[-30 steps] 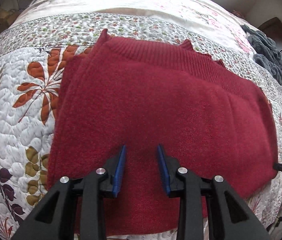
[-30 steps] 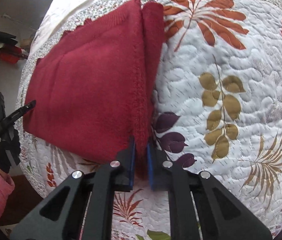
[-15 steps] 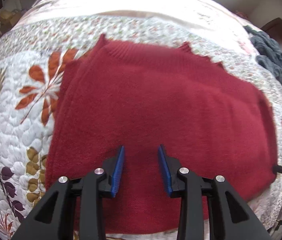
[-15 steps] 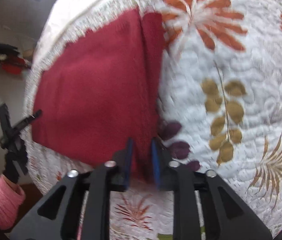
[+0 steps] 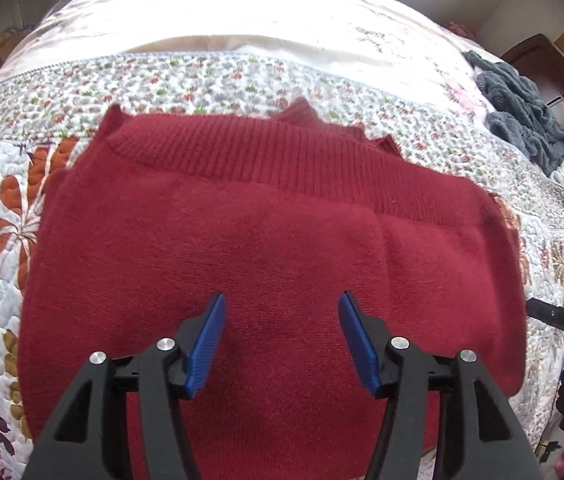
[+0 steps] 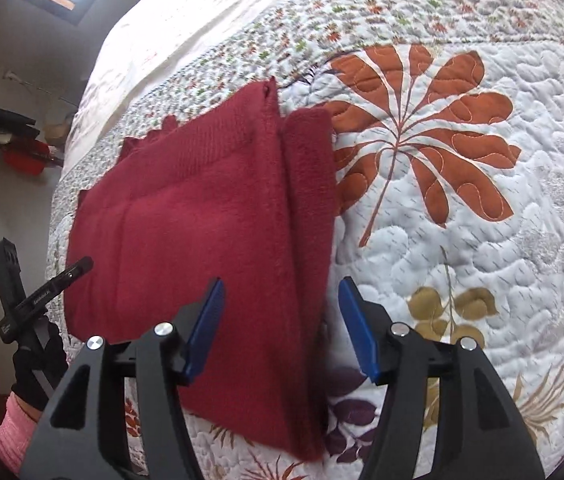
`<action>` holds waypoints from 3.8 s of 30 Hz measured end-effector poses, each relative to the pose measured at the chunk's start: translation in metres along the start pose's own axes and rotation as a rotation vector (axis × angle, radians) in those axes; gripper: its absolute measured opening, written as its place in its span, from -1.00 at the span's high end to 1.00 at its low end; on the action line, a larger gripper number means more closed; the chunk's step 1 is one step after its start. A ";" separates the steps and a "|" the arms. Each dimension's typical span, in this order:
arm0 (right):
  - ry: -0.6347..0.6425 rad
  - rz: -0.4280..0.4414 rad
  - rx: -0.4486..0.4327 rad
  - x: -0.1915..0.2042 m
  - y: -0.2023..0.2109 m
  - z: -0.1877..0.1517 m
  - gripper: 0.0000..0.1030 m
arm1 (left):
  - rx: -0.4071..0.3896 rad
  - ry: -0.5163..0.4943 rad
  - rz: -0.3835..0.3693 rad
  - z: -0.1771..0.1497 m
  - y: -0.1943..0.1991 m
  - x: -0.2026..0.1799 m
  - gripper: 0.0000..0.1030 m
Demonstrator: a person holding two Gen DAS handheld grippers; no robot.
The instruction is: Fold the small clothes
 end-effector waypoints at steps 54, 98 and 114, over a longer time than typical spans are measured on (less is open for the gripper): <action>0.105 0.026 0.020 0.139 -0.016 0.013 0.75 | -0.042 0.075 -0.173 0.001 0.032 0.018 -0.28; -0.185 0.043 0.147 0.100 -0.030 -0.033 0.11 | 0.163 0.169 -0.576 0.005 -0.014 -0.088 -0.29; -0.184 0.130 0.162 0.104 -0.050 -0.046 0.10 | 0.211 0.174 -0.542 0.009 -0.046 -0.116 0.44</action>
Point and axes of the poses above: each gripper's, at about its wrist camera, not at the fingertips, and y roughly against the way its jaws point, x to its left, z to its top, the point moved 10 cm from there along -y, roughly the way its jaws point, and after that the axes turned 1 degree about -y, right-handed, at the moved point
